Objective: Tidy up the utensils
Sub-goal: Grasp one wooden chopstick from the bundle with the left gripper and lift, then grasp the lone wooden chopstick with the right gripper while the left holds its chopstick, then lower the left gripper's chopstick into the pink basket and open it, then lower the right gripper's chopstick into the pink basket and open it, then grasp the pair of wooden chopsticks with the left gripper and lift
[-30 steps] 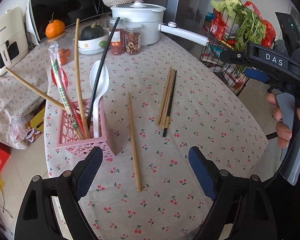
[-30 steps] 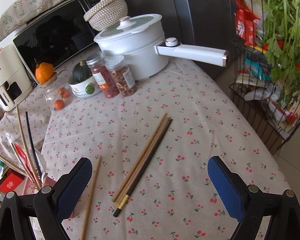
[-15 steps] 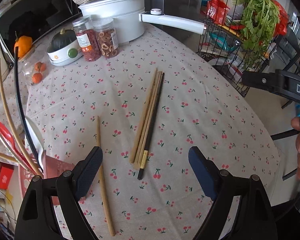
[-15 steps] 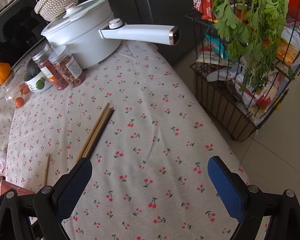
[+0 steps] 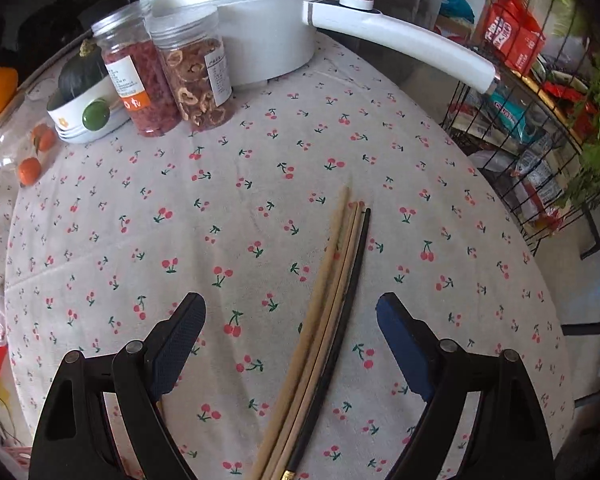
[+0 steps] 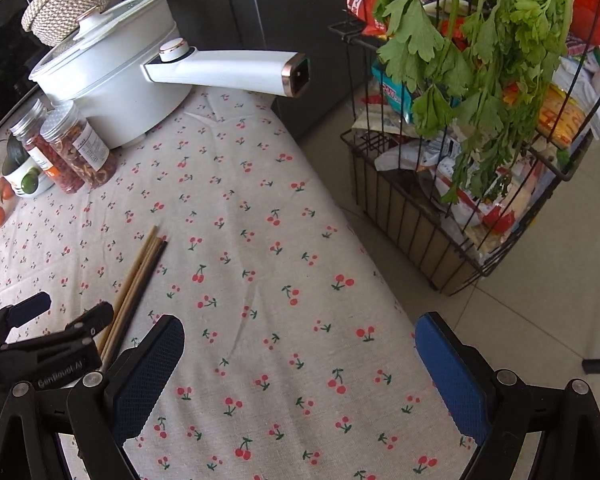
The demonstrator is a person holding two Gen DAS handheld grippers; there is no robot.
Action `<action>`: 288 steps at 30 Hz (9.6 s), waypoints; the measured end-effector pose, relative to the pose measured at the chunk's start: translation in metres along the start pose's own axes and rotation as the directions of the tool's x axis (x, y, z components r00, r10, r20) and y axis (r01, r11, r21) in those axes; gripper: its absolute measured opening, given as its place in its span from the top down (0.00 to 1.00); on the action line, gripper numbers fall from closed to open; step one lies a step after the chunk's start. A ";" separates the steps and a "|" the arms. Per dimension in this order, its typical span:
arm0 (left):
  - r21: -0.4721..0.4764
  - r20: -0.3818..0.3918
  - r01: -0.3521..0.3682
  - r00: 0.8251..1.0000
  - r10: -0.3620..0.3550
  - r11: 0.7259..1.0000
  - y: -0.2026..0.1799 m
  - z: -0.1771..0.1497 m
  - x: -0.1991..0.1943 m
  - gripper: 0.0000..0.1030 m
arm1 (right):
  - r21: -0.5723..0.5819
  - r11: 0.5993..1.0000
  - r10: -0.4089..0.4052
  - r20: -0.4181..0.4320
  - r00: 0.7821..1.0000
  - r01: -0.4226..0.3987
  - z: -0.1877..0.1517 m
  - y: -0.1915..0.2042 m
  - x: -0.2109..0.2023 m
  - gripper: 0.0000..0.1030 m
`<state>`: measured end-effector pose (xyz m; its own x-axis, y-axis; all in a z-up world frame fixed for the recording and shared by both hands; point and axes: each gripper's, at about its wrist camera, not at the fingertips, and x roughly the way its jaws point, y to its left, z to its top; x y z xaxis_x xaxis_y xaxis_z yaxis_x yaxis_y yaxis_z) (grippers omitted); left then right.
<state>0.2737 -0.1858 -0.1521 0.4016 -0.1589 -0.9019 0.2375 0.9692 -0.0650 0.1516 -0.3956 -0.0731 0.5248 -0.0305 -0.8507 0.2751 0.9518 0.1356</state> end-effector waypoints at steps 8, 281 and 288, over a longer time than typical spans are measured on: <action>-0.060 -0.038 0.056 0.998 -0.058 0.997 0.006 0.029 0.034 0.39 | 0.012 1.000 0.021 -0.040 0.999 -0.021 0.002 0.000 0.013 0.06; 0.014 -0.020 0.118 0.993 -0.118 0.993 -0.005 -0.005 -0.020 0.91 | -0.036 0.993 0.105 -0.102 0.989 -0.109 -0.003 0.024 0.019 0.00; 0.114 0.079 0.151 0.984 -0.160 0.982 -0.006 -0.043 -0.093 0.92 | -0.039 0.992 0.118 -0.099 0.988 -0.122 -0.003 0.035 0.018 0.00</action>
<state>0.1967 -0.1683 -0.0860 0.4266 -0.3263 -0.8435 0.3946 0.9064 -0.1510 0.1677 -0.3617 -0.0850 0.4715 0.1119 -0.8747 0.1778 0.9595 0.2186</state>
